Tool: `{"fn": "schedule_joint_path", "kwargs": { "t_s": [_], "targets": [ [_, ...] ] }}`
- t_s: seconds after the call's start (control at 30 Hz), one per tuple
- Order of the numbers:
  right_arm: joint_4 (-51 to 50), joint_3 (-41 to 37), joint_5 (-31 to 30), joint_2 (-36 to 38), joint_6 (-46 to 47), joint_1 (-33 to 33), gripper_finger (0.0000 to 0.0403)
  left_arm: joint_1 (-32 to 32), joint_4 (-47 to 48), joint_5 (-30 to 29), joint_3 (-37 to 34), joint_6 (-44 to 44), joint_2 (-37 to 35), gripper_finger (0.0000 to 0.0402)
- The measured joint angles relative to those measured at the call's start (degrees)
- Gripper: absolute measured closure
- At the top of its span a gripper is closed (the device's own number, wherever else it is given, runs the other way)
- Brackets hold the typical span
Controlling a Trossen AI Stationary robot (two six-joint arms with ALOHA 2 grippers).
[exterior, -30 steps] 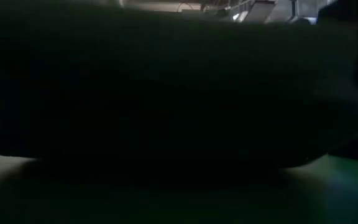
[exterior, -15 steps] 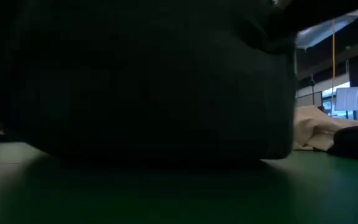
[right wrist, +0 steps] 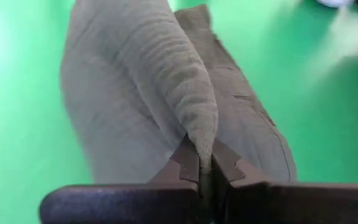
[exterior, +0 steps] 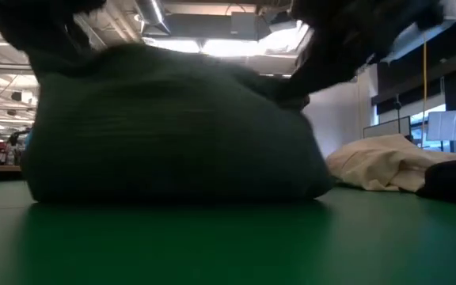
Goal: Fold laundry
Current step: Fold the green polo shirt
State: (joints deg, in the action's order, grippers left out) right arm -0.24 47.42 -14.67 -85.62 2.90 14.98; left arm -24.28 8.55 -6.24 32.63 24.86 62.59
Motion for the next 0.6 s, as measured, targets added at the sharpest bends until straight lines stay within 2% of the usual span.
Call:
{"fn": "schedule_joint_path", "kwargs": {
  "t_s": [0.17,0.37,0.6],
  "targets": [
    [7.16,-4.35,2.79,-0.02,-0.25,-9.03,0.0403,7.72,-0.31,1.31,-6.53,0.11,-5.68,0.0399],
    [10.85,-4.79,3.15,-1.24,-0.25,-18.06,0.0403,17.36,-2.24,3.19,-12.28,0.56,-9.21,0.0399],
    [18.45,-4.35,9.9,-8.73,-0.2,-23.12,0.0403,25.13,-3.01,8.78,-14.24,1.11,-9.21,0.0399]
  ]
}}
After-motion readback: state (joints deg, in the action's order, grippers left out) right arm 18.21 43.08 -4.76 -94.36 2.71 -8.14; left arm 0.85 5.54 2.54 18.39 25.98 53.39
